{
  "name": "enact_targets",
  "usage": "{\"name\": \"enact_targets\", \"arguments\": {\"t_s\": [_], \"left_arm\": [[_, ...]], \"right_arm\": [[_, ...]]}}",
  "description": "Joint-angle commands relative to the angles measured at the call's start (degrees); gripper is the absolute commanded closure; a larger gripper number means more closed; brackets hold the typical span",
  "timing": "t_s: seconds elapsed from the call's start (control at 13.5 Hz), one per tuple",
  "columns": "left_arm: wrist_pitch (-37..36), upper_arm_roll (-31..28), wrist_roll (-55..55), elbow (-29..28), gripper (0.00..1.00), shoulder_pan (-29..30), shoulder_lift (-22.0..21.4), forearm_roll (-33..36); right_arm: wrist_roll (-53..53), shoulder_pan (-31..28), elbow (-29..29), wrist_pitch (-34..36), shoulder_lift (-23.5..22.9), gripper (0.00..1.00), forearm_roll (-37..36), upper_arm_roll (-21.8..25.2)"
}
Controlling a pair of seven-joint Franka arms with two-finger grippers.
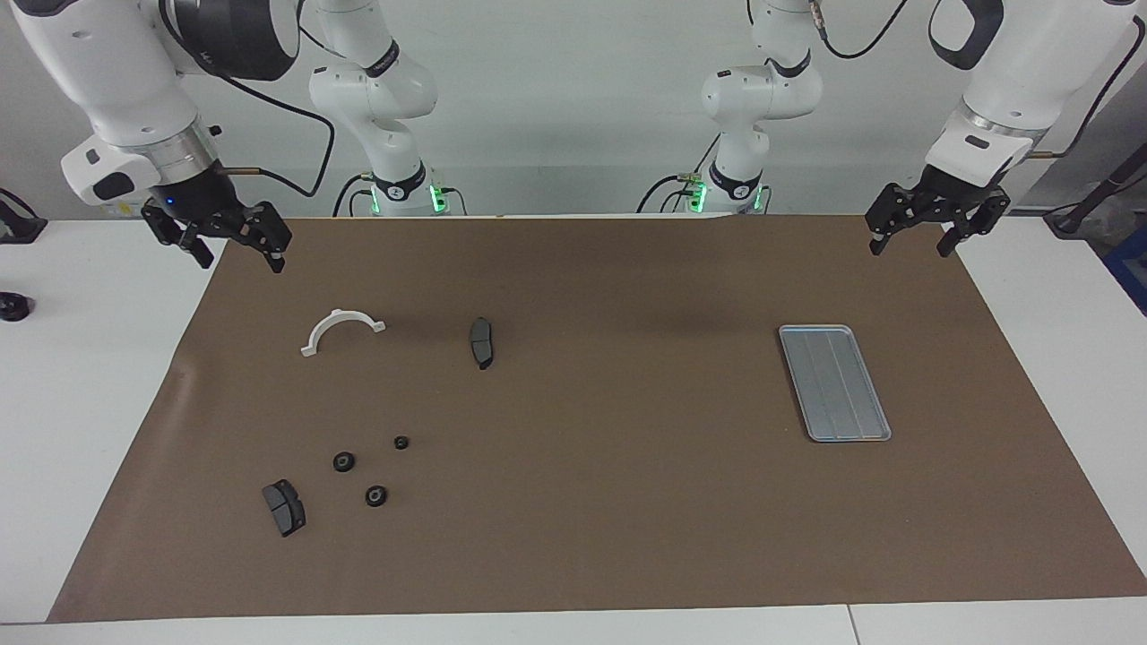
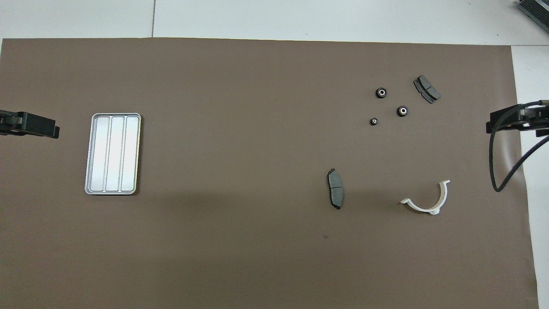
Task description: Pick bearing gear from pile to tray
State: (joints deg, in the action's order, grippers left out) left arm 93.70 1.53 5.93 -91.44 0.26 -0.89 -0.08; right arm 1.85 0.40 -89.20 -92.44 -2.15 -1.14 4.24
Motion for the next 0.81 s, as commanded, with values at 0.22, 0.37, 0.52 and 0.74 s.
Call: {"name": "enact_targets", "arguments": {"t_s": [0.22, 0.37, 0.52, 0.74], "left_arm": [[0.7, 0.41, 0.4, -1.81, 0.0, 0.71, -1.49, -0.53], [0.7, 0.32, 0.4, -1.81, 0.0, 0.71, -1.49, -0.53], [0.7, 0.41, 0.4, -1.81, 0.0, 0.71, -1.49, -0.53], [0.7, 0.41, 0.4, -1.81, 0.0, 0.71, -1.49, -0.53]], "right_arm": [[-0.61, -0.31, -0.45, -1.25, -0.22, 0.0, 0.96, -0.2], [-0.7, -0.31, -1.94, -2.03, 0.22, 0.0, 1.14, -0.2], [-0.53, -0.05, -2.65, -2.21, 0.05, 0.0, 1.05, -0.2], [-0.53, 1.44, -3.61, -5.37, -2.23, 0.0, 0.08, -0.2]]}}
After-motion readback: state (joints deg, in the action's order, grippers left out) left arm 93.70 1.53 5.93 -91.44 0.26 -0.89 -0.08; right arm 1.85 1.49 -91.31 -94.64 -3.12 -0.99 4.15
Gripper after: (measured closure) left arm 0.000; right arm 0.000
